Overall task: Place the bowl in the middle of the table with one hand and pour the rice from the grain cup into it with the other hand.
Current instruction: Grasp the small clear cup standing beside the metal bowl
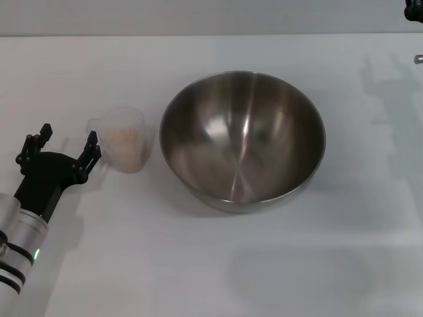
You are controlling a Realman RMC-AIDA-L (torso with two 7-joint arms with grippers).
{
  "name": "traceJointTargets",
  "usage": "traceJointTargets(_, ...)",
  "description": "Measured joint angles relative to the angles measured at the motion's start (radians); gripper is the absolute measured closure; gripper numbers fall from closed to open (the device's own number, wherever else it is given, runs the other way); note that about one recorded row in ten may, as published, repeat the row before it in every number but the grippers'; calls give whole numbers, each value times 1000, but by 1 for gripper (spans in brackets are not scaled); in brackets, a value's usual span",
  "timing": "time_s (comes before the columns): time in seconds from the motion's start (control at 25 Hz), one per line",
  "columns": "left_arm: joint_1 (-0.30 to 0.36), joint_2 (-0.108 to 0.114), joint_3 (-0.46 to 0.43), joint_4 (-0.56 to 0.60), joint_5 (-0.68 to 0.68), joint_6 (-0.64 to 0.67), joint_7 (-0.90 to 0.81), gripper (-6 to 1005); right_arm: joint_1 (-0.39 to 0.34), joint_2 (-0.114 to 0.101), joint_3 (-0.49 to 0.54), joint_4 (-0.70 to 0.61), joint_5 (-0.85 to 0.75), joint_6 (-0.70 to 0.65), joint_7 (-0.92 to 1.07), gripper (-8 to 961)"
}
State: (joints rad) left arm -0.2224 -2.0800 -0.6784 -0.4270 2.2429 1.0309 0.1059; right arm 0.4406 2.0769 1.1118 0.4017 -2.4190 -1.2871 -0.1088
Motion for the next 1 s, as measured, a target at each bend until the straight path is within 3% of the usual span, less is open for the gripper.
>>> traceJointTargets(1.0,-93,0,9,39,-39,-56,-9,271,9,0,0,-4,0,0,-4,423)
